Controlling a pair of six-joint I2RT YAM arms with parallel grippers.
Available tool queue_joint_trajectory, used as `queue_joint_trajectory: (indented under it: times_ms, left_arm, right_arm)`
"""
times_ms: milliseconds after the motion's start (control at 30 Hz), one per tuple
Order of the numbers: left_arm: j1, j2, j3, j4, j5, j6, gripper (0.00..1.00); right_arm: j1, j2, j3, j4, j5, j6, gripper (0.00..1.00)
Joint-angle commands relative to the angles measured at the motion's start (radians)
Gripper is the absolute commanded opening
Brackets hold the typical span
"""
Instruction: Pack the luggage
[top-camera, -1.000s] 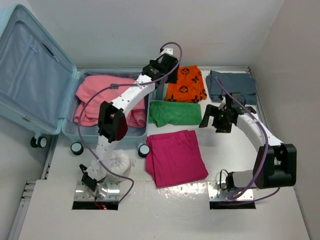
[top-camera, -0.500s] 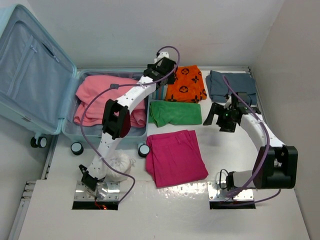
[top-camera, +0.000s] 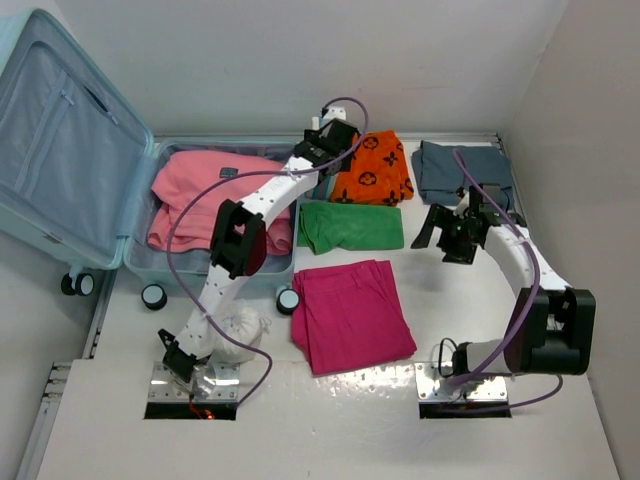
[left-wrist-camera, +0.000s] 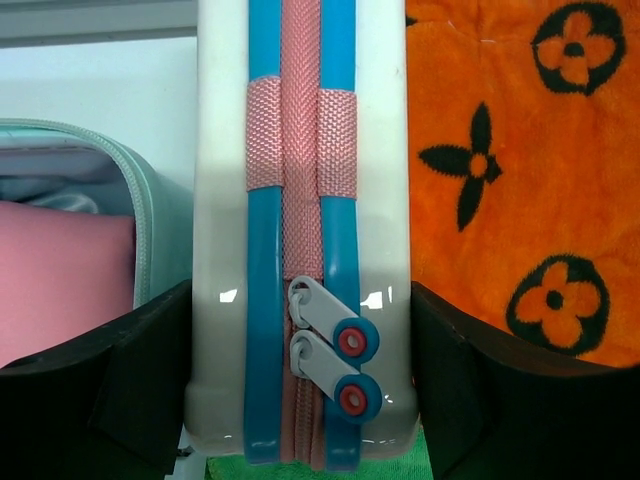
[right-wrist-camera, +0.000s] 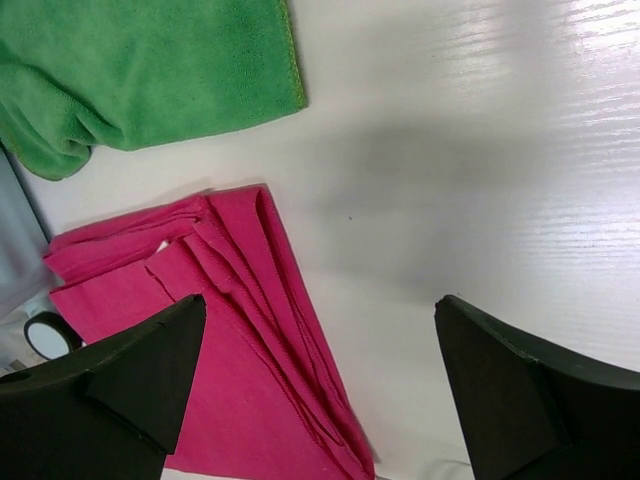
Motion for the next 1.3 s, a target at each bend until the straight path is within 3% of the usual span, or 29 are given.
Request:
queue_joint_trajectory:
  times_ms: [0,200,267,300,367,400,467,500,533,700,933,1067,1100,1267]
  left_arm:
    - [-0.007,0.106,-0.015,0.04,-0.002,-0.007,0.78]
    - [0.039,0.133,-0.015,0.029,0.041,0.011,0.81]
    - [0.053,0.133,-0.015,0.029,0.107,0.022,0.74]
    - [0.062,0.121,-0.026,0.029,0.128,0.039,0.6]
    - [0.073,0.08,-0.026,0.029,0.168,0.073,0.45]
    - [0.073,0.063,-0.026,0.039,0.193,0.083,0.31]
    - [0.084,0.023,-0.026,0.049,0.224,0.096,0.17]
    - [0.084,-0.035,-0.05,0.062,0.256,0.096,0.05]
    - [0.084,-0.073,-0.071,0.11,0.279,0.096,0.02]
    - [0.104,-0.366,-0.193,0.264,0.391,0.083,0.0]
    - [0.257,-0.595,-0.222,0.357,0.627,-0.139,0.0]
    - [0.407,-0.791,-0.51,0.514,0.786,-0.3,0.0]
    - [0.471,-0.874,-0.639,0.543,0.843,-0.312,0.0]
    - [0.671,-1.066,-0.967,0.611,1.032,-0.372,0.0]
  right_arm:
    - [-0.011,0.006,0.032,0.028,-0.017,-0.002,0.95]
    - [-0.011,0.014,0.042,0.034,-0.03,0.009,0.94]
    - [-0.01,0.017,0.049,0.032,-0.038,0.007,0.9]
    - [-0.01,0.015,0.051,0.037,-0.041,0.006,0.88]
    - [-0.01,0.018,0.057,0.039,-0.058,0.006,0.83]
    - [-0.007,0.021,0.058,0.042,-0.064,0.004,0.81]
    - [0.001,0.017,0.062,0.046,-0.073,-0.001,0.79]
    - [0.004,0.015,0.062,0.046,-0.075,-0.002,0.77]
    - [0.009,0.015,0.063,0.048,-0.086,-0.004,0.75]
    - [0.033,0.007,0.075,0.051,-0.098,-0.022,0.72]
    - [0.062,0.02,0.112,0.048,-0.107,-0.045,0.71]
    - [0.07,0.027,0.121,0.054,-0.116,-0.048,0.71]
    - [0.1,0.027,0.126,0.052,-0.118,-0.047,0.71]
    - [0.127,0.04,0.137,0.048,-0.126,-0.056,0.71]
